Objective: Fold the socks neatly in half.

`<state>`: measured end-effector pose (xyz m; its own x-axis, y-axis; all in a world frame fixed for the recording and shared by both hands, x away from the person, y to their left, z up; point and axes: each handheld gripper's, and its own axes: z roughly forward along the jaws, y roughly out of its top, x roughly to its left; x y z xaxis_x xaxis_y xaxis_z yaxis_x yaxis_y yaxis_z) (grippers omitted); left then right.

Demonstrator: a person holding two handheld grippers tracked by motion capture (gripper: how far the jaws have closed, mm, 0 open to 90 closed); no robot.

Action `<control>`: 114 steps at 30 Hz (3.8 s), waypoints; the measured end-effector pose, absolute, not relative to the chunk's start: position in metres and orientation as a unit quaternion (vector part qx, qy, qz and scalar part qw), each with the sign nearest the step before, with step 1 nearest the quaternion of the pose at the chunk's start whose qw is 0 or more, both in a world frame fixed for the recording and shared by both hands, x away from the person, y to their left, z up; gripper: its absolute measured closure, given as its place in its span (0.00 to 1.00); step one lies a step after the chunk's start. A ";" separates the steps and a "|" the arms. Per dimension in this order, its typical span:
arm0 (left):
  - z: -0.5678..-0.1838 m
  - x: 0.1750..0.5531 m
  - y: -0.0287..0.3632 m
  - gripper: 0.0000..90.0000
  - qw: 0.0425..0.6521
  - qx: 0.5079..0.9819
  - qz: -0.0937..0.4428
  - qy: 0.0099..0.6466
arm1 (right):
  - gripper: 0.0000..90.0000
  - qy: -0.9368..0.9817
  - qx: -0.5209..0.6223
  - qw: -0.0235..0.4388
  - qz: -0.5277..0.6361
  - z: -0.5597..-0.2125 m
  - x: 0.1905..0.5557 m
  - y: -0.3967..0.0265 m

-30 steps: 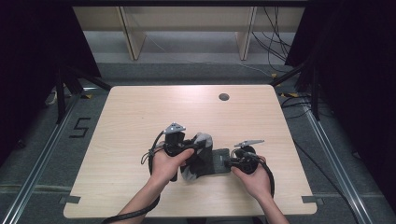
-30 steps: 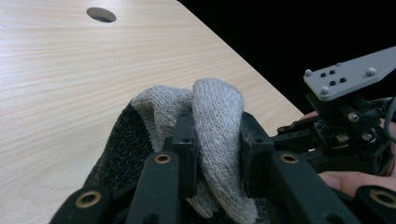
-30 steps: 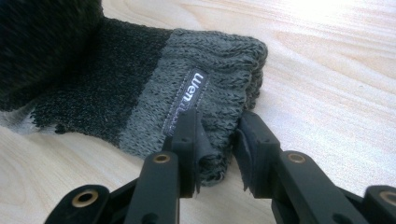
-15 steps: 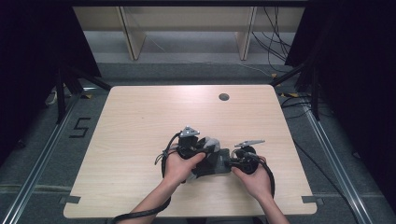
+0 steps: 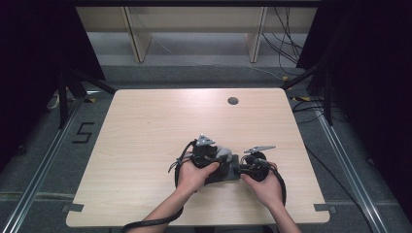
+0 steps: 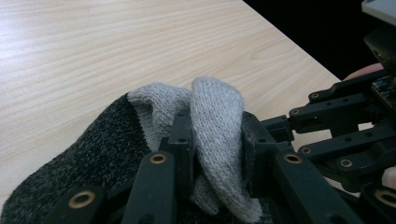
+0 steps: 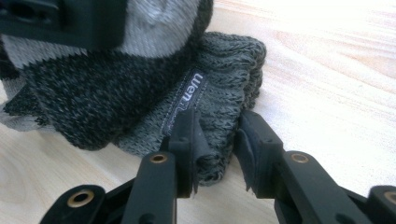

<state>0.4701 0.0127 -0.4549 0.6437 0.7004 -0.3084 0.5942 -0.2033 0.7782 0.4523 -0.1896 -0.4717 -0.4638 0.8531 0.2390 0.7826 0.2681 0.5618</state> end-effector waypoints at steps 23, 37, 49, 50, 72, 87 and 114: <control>-0.457 0.467 -0.001 0.52 0.477 0.784 0.082 0.388 | 0.72 0.779 0.515 0.089 0.346 -0.438 0.439 -0.207; -0.429 0.456 0.025 0.36 0.510 0.775 0.126 0.350 | 0.71 0.766 0.520 0.093 0.366 -0.430 0.440 -0.214; -0.445 0.454 0.037 0.34 0.455 0.817 0.133 0.327 | 0.70 0.751 0.511 0.123 0.401 -0.413 0.441 -0.215; -0.447 0.454 0.036 0.34 0.449 0.821 0.135 0.326 | 0.70 0.754 0.509 0.126 0.396 -0.411 0.441 -0.214; -0.448 0.453 0.030 0.90 0.437 0.838 0.157 0.287 | 0.96 0.780 0.519 0.078 0.340 -0.441 0.449 -0.204; -0.424 0.450 0.053 0.92 0.489 0.795 0.167 0.317 | 0.96 0.782 0.514 0.076 0.345 -0.443 0.452 -0.203; -0.458 0.440 0.012 0.91 0.493 0.827 0.127 0.238 | 0.96 0.774 0.534 0.063 0.334 -0.449 0.454 -0.196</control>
<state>0.4401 0.0119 -0.4583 0.8548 0.5185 -0.0238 0.2673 -0.4005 0.8765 0.4545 -0.1962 -0.4494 -0.4220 0.8687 0.2593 0.7848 0.2068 0.5843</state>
